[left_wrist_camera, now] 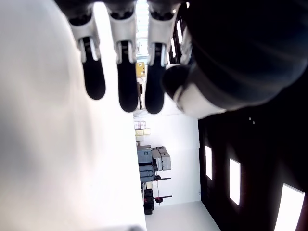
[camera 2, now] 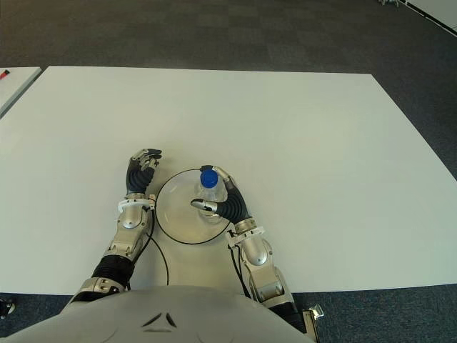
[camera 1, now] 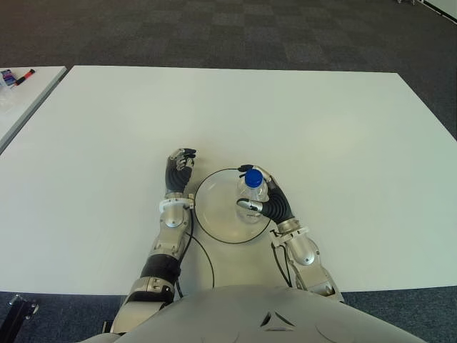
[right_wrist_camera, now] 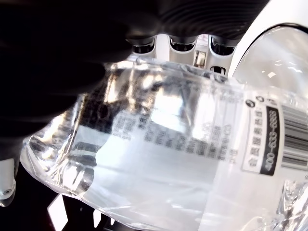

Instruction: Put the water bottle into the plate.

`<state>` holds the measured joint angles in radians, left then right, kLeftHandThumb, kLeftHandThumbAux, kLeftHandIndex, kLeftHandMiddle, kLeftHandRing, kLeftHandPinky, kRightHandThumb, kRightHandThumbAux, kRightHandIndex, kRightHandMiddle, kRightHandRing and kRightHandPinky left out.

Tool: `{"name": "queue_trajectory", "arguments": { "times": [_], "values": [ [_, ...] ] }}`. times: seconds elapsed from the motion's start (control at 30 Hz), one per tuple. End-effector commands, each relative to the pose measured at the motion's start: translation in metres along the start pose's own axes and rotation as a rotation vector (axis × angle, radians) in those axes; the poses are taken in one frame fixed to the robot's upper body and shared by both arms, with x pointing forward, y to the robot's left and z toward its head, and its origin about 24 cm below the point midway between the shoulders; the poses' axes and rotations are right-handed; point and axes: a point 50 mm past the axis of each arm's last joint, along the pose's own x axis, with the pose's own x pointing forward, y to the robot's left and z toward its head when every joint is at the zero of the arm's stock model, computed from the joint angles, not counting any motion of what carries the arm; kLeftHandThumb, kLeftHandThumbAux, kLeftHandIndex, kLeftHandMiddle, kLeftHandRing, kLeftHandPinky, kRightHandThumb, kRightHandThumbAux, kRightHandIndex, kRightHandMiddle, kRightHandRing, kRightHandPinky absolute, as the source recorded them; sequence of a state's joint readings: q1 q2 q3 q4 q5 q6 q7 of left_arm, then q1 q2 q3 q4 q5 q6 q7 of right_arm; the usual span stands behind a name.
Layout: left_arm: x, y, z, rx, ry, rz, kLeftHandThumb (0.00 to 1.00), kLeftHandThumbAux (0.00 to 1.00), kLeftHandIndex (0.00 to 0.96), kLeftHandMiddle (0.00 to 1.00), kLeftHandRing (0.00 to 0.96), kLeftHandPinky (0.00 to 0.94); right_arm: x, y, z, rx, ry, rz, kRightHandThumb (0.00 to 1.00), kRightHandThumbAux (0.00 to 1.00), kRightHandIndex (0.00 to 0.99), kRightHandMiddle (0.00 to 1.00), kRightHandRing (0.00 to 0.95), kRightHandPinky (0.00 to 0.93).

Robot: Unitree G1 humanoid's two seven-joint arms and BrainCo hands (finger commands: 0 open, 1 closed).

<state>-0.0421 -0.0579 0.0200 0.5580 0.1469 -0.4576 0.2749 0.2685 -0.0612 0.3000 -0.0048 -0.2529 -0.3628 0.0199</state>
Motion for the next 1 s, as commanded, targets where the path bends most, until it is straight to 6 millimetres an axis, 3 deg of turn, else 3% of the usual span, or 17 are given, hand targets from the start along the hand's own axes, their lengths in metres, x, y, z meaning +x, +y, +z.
{"name": "queue_trajectory", "arguments": {
  "times": [0.03,0.5,0.73,1.0],
  "values": [
    [-0.0003,-0.0021,-0.0005,0.006,0.003,-0.004,0.719,0.711,0.411,0.356,0.352,0.352,0.0005,-0.0003,-0.0021,-0.013,0.012,0.007,0.687,0.507,0.2,0.262,0.284,0.349],
    [-0.0002,-0.002,-0.0013,-0.007,0.018,-0.007,0.719,0.712,0.41,0.371,0.355,0.334,0.0027,-0.0013,-0.0011,-0.041,-0.058,-0.006,0.629,0.463,0.133,0.205,0.221,0.271],
    [-0.0002,-0.0019,-0.0005,0.0,0.005,-0.001,0.719,0.712,0.41,0.359,0.351,0.346,0.0044,-0.0014,-0.0029,-0.117,-0.136,-0.043,0.573,0.428,0.029,0.098,0.108,0.146],
    [-0.0003,-0.0016,-0.0007,0.005,0.002,0.0,0.718,0.712,0.41,0.354,0.352,0.36,0.0053,-0.0034,-0.0102,-0.196,-0.167,-0.053,0.502,0.388,0.001,0.012,0.013,0.02]
  ]
}}
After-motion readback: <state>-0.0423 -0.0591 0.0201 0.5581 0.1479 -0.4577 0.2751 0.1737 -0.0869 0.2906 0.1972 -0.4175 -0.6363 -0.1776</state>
